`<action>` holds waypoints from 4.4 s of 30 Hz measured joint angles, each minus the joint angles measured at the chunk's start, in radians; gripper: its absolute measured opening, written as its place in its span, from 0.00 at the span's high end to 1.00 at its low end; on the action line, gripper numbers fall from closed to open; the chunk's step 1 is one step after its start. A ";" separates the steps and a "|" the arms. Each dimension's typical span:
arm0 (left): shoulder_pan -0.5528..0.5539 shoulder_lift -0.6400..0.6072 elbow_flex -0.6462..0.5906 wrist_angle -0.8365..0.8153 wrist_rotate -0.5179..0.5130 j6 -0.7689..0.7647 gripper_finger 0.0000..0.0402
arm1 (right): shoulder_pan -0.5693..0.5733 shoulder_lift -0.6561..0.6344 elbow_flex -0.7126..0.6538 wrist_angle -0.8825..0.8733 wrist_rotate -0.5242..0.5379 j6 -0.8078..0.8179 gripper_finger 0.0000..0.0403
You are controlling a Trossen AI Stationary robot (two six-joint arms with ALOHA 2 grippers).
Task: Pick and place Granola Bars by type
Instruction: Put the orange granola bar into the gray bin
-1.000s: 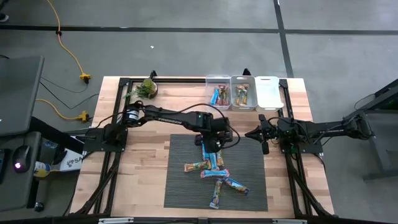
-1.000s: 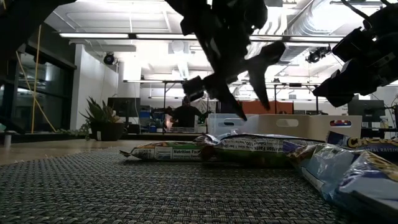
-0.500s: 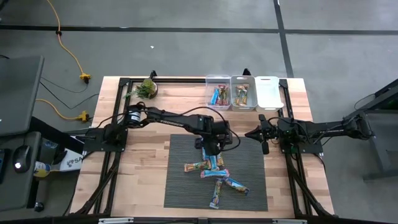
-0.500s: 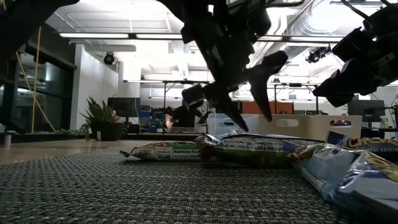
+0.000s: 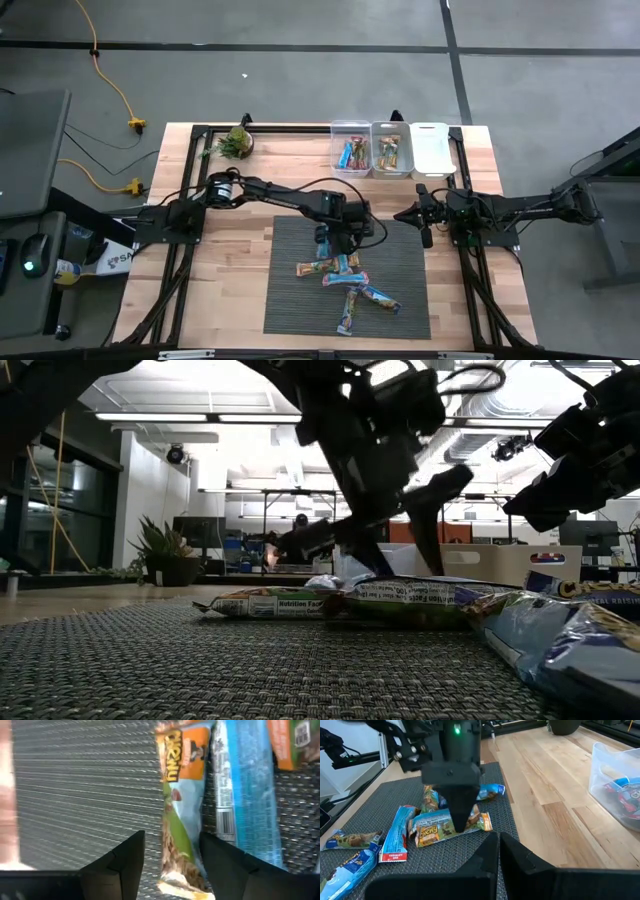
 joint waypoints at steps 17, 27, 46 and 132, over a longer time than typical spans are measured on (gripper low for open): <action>0.000 0.025 0.001 0.044 0.011 -0.023 0.54 | 0.000 0.000 0.000 0.000 0.000 0.000 1.00; 0.000 0.026 0.000 0.042 0.011 -0.072 0.65 | 0.000 0.000 0.000 0.000 0.000 0.000 1.00; -0.001 0.028 -0.002 0.135 -0.043 -0.127 0.74 | 0.000 0.000 0.000 -0.001 0.000 0.000 1.00; 0.001 0.075 0.001 0.199 -0.020 -0.387 0.70 | 0.000 0.000 0.000 -0.001 0.000 0.000 1.00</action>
